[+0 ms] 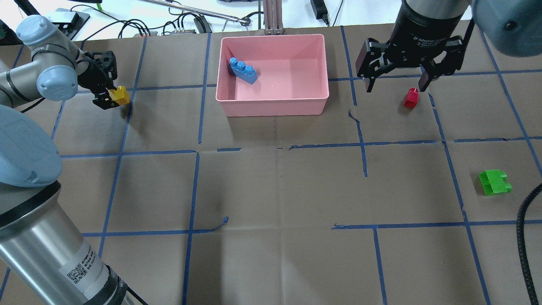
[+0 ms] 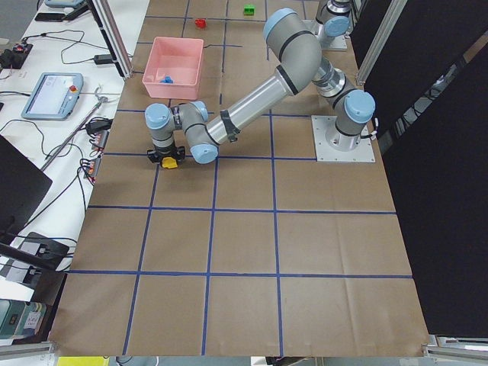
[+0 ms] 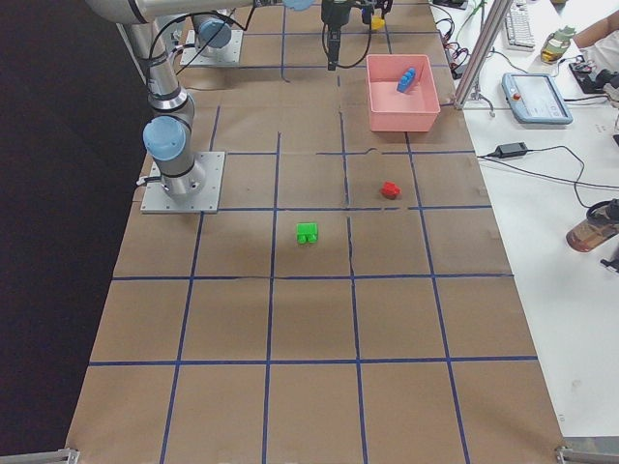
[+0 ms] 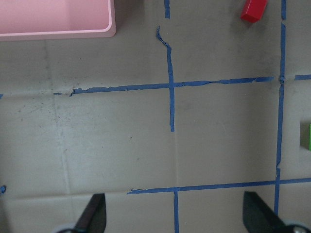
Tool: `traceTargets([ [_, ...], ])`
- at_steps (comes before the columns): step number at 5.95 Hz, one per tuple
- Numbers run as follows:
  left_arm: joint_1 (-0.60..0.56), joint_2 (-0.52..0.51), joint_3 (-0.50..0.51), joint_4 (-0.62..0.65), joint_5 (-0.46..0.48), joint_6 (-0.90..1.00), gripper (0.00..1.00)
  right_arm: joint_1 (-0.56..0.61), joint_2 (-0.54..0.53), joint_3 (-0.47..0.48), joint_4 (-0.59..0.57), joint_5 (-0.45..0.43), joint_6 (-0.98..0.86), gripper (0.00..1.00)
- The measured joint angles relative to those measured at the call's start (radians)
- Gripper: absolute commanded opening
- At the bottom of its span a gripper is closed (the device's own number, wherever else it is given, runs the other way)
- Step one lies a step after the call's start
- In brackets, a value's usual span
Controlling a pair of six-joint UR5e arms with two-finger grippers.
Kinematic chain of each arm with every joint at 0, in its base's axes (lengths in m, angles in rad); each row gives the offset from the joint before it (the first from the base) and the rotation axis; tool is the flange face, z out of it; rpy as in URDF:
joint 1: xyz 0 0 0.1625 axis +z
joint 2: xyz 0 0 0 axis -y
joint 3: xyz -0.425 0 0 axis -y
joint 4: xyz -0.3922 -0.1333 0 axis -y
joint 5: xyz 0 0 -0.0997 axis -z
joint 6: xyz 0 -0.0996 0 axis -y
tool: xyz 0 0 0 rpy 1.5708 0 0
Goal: Put all blocks into box
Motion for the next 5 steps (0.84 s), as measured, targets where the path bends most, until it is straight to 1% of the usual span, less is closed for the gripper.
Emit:
traceTargets([
  [1, -0.03, 0.037, 0.0, -0.053, -0.009, -0.087, 0.0, 0.0, 0.0, 0.0, 0.0, 0.0, 0.0, 1.0],
  [2, -0.091, 0.081, 0.001, -0.114, -0.013, -0.261, 0.0, 0.0, 0.0, 0.0, 0.0, 0.0, 0.0, 1.0],
  [4, -0.248, 0.132, 0.013, -0.157, -0.018, -0.703, 0.0, 0.0, 0.0, 0.0, 0.0, 0.0, 0.0, 1.0],
  [5, -0.334, 0.133, 0.044, -0.159, -0.017, -0.918, 0.0, 0.0, 0.0, 0.0, 0.0, 0.0, 0.0, 1.0],
])
